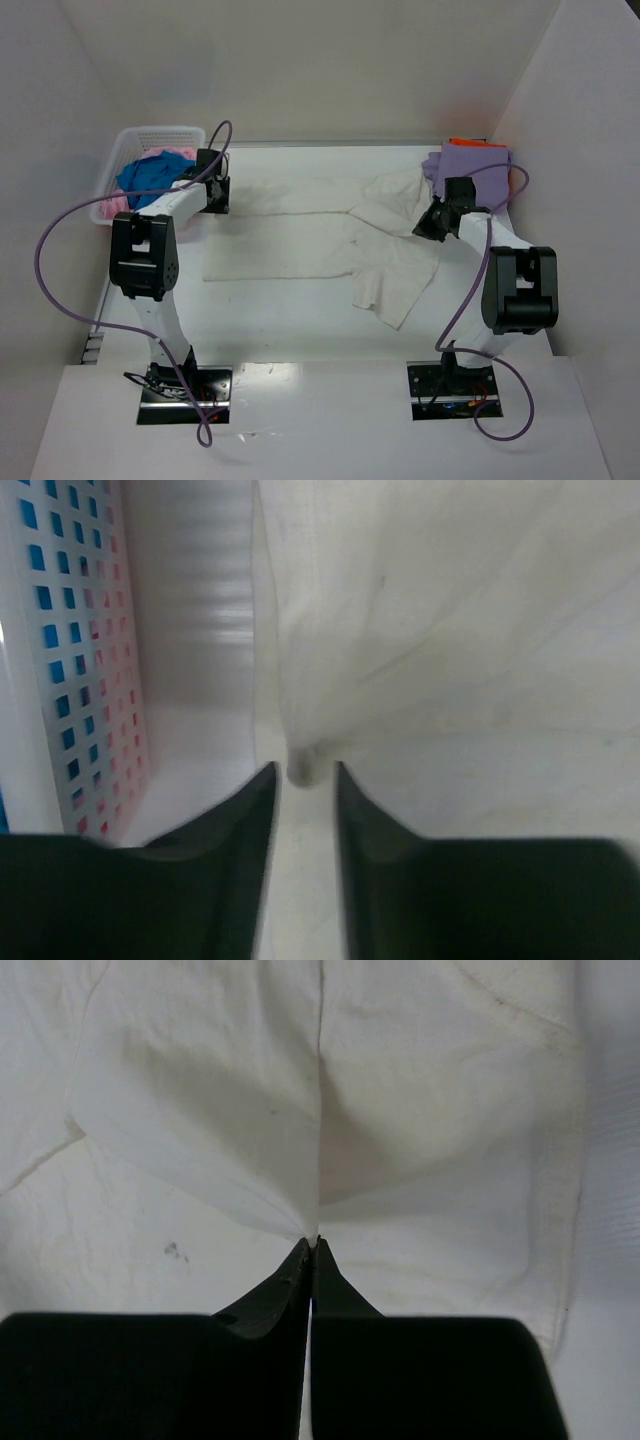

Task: Fold and stack the t-shirts
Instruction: Fold the flattened tshirt in 1/3 of the way

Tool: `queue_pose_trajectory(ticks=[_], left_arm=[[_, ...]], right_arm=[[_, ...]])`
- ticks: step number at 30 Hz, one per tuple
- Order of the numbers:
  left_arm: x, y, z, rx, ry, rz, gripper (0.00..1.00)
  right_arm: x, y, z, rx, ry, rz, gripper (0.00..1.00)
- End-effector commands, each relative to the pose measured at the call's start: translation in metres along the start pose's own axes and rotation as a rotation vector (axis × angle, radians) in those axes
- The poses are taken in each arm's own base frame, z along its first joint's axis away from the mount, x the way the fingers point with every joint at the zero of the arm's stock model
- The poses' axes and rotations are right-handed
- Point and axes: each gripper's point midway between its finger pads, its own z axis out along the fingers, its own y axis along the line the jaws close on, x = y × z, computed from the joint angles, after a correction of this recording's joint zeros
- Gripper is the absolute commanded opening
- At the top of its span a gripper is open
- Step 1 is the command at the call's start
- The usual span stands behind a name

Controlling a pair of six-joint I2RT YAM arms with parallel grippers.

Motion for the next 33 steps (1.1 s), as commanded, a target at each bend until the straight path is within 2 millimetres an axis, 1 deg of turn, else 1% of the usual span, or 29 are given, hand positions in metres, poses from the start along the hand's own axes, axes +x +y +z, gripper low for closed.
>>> queue_pose_trajectory(ticks=[1,2,3,4,5,6,7,9,10,11,13,14,15,16,18,19,20,21,22,23,24,25,26,28,29,30,31,32,33], left_arm=[[-0.029,0.009,-0.026,-0.03,-0.093,-0.04,0.52],[-0.042,0.009,-0.029,-0.029,-0.127,-0.047,0.55],[-0.042,0.007,-0.029,-0.015,-0.127,-0.046,0.57],[-0.05,0.003,-0.024,-0.001,-0.133,-0.047,0.58],[-0.048,0.0,-0.017,0.008,-0.114,-0.055,0.6],[-0.054,-0.001,-0.016,0.009,-0.123,-0.066,0.6],[-0.064,-0.005,-0.017,0.035,-0.141,-0.068,0.6],[-0.069,-0.01,-0.009,0.045,-0.139,-0.087,0.6],[-0.065,-0.012,-0.004,0.055,-0.127,-0.084,0.6],[-0.07,-0.014,0.001,0.057,-0.135,-0.098,0.6],[-0.077,-0.022,0.005,0.094,-0.148,-0.11,0.56],[-0.077,-0.024,0.013,0.095,-0.147,-0.119,0.55],[-0.086,-0.025,0.014,0.097,-0.162,-0.13,0.55],[-0.088,-0.021,0.022,0.09,-0.152,-0.146,0.55],[-0.085,-0.02,0.034,0.099,-0.135,-0.162,0.51],[-0.085,-0.022,0.034,0.109,-0.134,-0.161,0.51],[-0.081,-0.017,0.04,0.111,-0.119,-0.188,0.5],[-0.084,-0.012,0.041,0.114,-0.128,-0.209,0.49],[-0.08,-0.008,0.047,0.116,-0.122,-0.217,0.49],[-0.08,-0.008,0.047,0.116,-0.122,-0.217,0.49],[-0.075,-0.005,0.049,0.119,-0.112,-0.223,0.49],[-0.072,-0.005,0.053,0.118,-0.103,-0.223,0.49],[-0.075,-0.005,0.053,0.119,-0.112,-0.223,0.49],[-0.07,-0.006,0.054,0.118,-0.103,-0.223,0.49],[-0.067,-0.001,0.059,0.112,-0.093,-0.229,0.49],[-0.067,-0.001,0.059,0.112,-0.093,-0.229,0.49],[-0.063,-0.007,0.063,0.138,-0.079,-0.226,0.49],[-0.059,-0.004,0.067,0.141,-0.069,-0.233,0.49],[-0.062,-0.004,0.067,0.142,-0.078,-0.233,0.49]], right_arm=[[-0.021,-0.011,-0.009,0.046,-0.054,0.003,0.0],[-0.02,-0.01,-0.009,0.038,-0.049,0.003,0.0],[-0.02,-0.01,-0.009,0.038,-0.049,0.003,0.0],[-0.02,-0.01,-0.009,0.038,-0.049,0.003,0.0],[-0.02,-0.01,-0.009,0.038,-0.049,0.003,0.0],[-0.02,-0.01,-0.009,0.038,-0.049,-0.006,0.0],[-0.018,-0.012,-0.007,0.043,-0.042,-0.005,0.0],[-0.019,-0.013,-0.006,0.052,-0.047,-0.005,0.0],[-0.017,-0.015,-0.007,0.059,-0.037,-0.012,0.0],[-0.015,-0.017,-0.004,0.065,-0.028,-0.011,0.0],[-0.015,-0.017,-0.004,0.065,-0.028,-0.011,0.0],[-0.013,-0.019,-0.002,0.069,-0.02,-0.009,0.0],[-0.013,-0.019,-0.002,0.069,-0.02,-0.009,0.0],[-0.013,-0.019,-0.002,0.069,-0.02,-0.009,0.0],[-0.011,-0.021,0.001,0.074,-0.012,-0.008,0.0],[-0.011,-0.021,0.001,0.074,-0.012,-0.008,0.0],[-0.011,-0.021,0.001,0.074,-0.012,-0.008,0.0],[-0.011,-0.021,0.001,0.074,-0.012,-0.008,0.0],[-0.011,-0.021,0.001,0.074,-0.012,-0.008,0.0],[-0.009,-0.022,0.003,0.079,-0.005,-0.006,0.0],[-0.008,-0.024,0.005,0.084,0.003,-0.005,0.0],[-0.008,-0.024,0.005,0.084,0.003,-0.005,0.0],[-0.008,-0.024,0.005,0.084,0.003,-0.005,0.0],[-0.005,-0.024,0.007,0.081,0.016,-0.003,0.0],[-0.005,-0.024,0.007,0.081,0.016,-0.003,0.0],[-0.005,-0.024,0.007,0.081,0.016,-0.003,0.0],[-0.005,-0.024,0.007,0.081,0.016,-0.003,0.0],[-0.005,-0.024,0.007,0.081,0.016,-0.003,0.0],[-0.005,-0.024,0.007,0.081,0.016,-0.003,0.0]])
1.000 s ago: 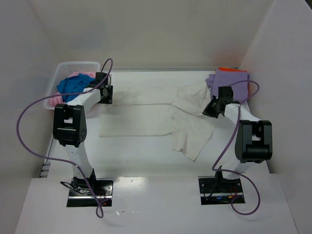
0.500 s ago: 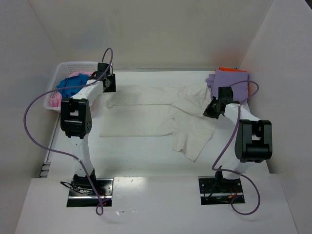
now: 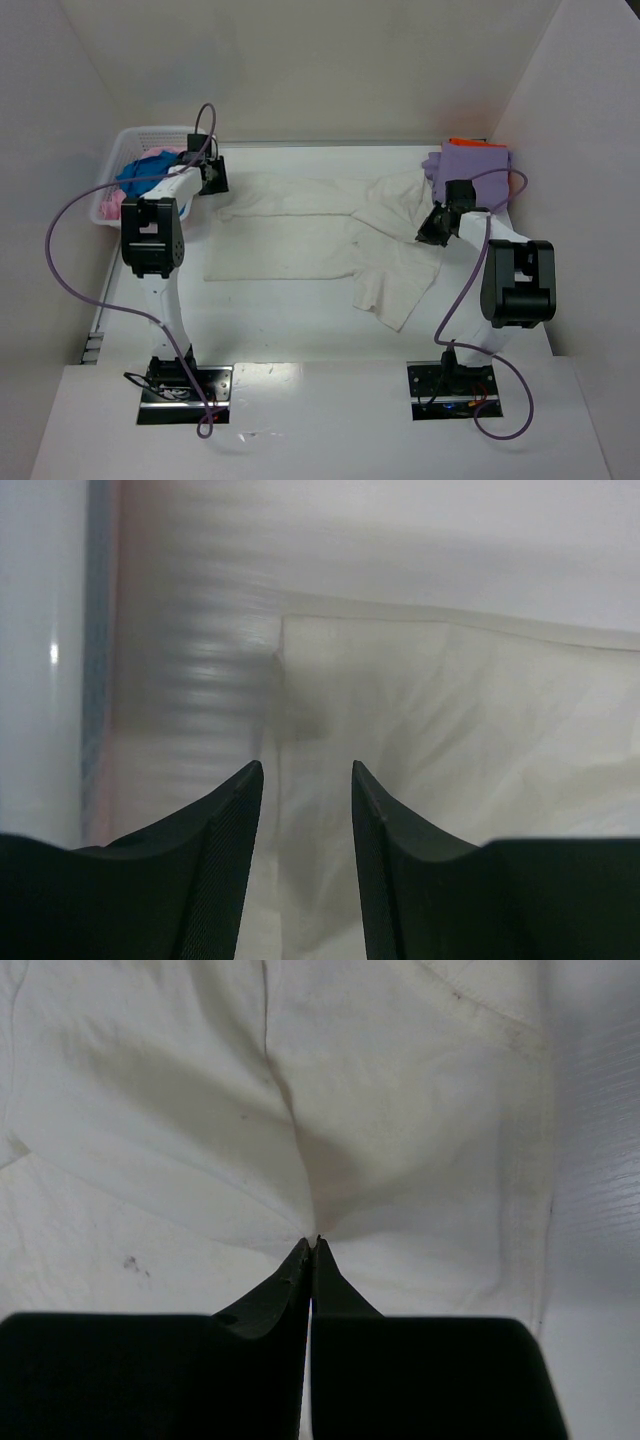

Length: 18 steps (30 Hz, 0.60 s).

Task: Fold and stack the t-shirts
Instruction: Fold the flattened tshirt in 1/3 of the way

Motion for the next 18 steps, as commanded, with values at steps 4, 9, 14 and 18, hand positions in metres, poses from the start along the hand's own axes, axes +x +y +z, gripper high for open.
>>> queue_pose_trajectory(ticks=[4,9,14,18], left_arm=[[0.004,-0.011,0.015,0.076,0.006,-0.029,0.46],[0.017,-0.005,0.024,0.051,0.033,-0.028,0.45],[0.021,0.009,0.027,-0.028,0.028,-0.027,0.46],[0.02,0.014,0.027,-0.058,0.023,-0.026,0.49]], right_arm=[[-0.013,-0.001,-0.002,0.016,-0.032,-0.011,0.0],[-0.013,-0.001,-0.002,0.016,-0.032,-0.011,0.0],[-0.013,-0.001,-0.002,0.016,-0.032,-0.011,0.0],[-0.013,-0.001,-0.002,0.016,-0.032,-0.011,0.0]])
